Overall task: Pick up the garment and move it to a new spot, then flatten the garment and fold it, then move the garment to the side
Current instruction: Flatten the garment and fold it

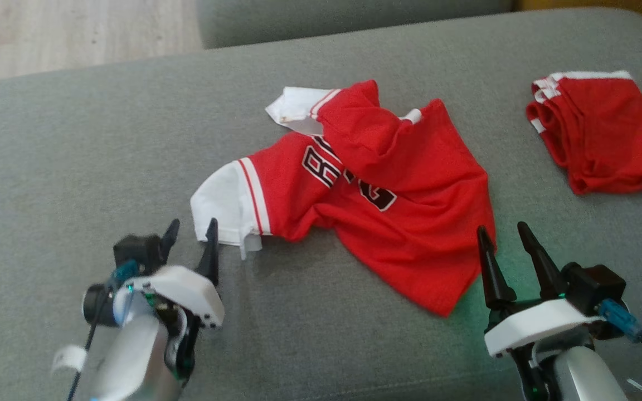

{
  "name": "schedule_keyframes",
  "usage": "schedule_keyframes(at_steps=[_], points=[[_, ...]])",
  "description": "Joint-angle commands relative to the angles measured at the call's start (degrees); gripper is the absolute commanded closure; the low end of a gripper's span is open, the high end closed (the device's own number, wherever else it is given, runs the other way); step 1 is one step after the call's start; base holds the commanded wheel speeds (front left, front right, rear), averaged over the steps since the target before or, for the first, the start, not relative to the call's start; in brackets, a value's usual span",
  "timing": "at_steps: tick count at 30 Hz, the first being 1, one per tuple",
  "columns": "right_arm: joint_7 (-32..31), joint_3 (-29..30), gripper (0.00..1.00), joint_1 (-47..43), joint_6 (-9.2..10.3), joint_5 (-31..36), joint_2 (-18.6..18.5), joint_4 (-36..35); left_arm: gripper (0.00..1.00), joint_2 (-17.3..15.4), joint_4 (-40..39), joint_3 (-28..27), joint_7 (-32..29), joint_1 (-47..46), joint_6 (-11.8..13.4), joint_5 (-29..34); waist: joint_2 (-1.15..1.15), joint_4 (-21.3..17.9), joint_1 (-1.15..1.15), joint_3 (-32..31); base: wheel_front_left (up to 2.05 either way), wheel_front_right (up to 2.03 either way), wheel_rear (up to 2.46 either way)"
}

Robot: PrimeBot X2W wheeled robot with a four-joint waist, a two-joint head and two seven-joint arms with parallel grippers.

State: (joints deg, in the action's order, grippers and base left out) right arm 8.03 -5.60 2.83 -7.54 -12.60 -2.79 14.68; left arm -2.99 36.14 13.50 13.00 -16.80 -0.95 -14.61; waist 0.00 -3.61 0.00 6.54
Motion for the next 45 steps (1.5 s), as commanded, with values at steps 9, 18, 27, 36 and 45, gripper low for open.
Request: schedule_keyframes(at_steps=[9, 18, 27, 36, 45], points=[[-0.45, -1.21, 0.00, 2.58, 0.05, 0.56, -0.10, -3.56, 0.00, -3.21, 13.39, -0.64, -2.46, -11.43, 3.78, 3.34, 0.00, -3.24, 0.00, 3.35, 0.00, 0.00, 0.00], [-0.72, -0.76, 0.00, 2.42, 0.05, 0.83, -0.10, -3.68, 0.00, -2.53, 21.29, 0.38, -0.90, -14.47, 3.27, 2.99, 0.00, -3.01, 0.00, 3.21, 0.00, 0.00, 0.00], [-1.25, -0.45, 0.00, 2.64, 0.05, 1.07, -0.10, -2.70, 1.00, -1.49, 23.18, 2.37, 1.13, -15.54, -0.31, 2.50, 0.00, -2.71, 0.00, 2.02, 0.00, 0.00, 0.00], [-4.44, 0.29, 0.00, 0.22, 0.05, 0.53, -0.09, 0.78, 1.00, -2.35, 5.06, -2.69, 1.97, -9.72, 0.53, 0.61, 0.00, -1.51, 0.00, -1.05, 0.00, 0.00, 0.00], [-9.46, -3.58, 0.00, -1.86, 0.05, -4.75, -0.09, 3.35, 1.00, -2.08, -9.07, -6.91, 1.99, -3.06, 1.54, 1.25, 0.00, -0.56, 0.00, -2.39, 0.00, 0.00, 0.00]])
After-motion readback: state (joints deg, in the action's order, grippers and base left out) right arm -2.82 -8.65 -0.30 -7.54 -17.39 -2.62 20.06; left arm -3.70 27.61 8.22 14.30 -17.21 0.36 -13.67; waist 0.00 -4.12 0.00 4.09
